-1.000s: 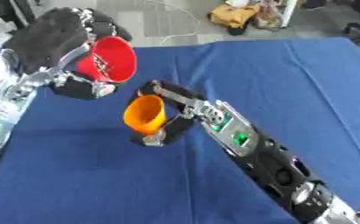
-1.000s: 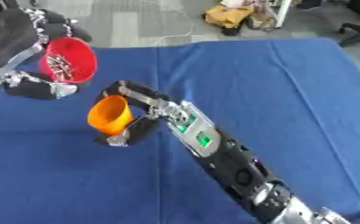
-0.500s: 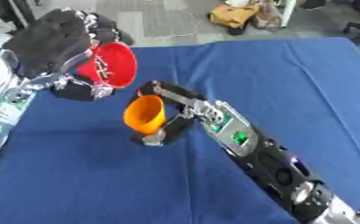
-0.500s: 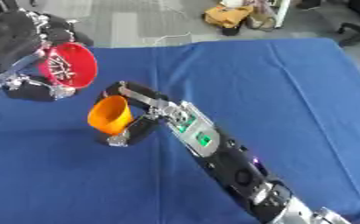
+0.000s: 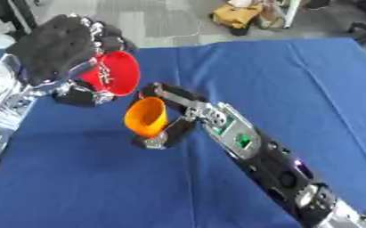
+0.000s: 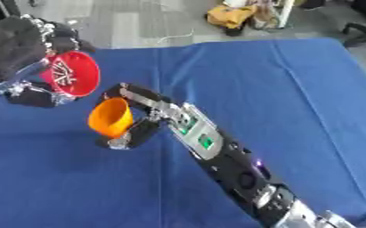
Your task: Pour the contents of one cup into another cup.
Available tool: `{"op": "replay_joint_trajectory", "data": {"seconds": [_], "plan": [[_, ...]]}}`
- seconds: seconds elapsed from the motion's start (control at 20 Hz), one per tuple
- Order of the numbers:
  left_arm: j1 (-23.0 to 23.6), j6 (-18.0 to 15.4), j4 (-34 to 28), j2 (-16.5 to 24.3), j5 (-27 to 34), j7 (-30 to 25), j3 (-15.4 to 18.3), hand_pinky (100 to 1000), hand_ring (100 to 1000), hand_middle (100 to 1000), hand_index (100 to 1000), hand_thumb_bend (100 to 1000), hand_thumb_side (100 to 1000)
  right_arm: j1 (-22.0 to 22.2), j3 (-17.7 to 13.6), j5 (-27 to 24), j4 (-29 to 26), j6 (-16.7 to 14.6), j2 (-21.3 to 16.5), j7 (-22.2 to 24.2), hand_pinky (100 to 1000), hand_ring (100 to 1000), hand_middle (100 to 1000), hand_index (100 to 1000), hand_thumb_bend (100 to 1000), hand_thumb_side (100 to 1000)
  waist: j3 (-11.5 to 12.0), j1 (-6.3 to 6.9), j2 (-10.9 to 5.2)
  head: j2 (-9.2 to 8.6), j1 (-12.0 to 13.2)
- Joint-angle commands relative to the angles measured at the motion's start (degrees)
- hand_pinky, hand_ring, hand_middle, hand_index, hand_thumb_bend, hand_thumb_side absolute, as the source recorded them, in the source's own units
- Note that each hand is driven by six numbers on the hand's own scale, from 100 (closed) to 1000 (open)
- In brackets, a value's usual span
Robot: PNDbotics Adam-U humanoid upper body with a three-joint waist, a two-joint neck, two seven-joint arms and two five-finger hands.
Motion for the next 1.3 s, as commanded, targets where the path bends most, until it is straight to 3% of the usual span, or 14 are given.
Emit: {"op": "replay_joint_trajectory", "data": {"seconds": [0.05,1.3], "plan": [[-0.97,-0.51,-1.60,1.48,-0.66,-0.47,0.02,112,286,404,762,499,100,-0.86,-0.49,-0.47,-0.36,0.04,-0.22,0.01,289,398,429,590,171,145,-0.11,0.10,-1.18,0.46,-0.23],[-1.17,-0.73,-1.94,1.27,-5.83,-1.99,-0.40,146,300,406,767,512,100,-0.83,-0.65,-0.81,-0.54,0.18,-0.40,0.23,285,400,433,586,171,150,-0.20,0.10,-1.15,0.35,-0.48]]}}
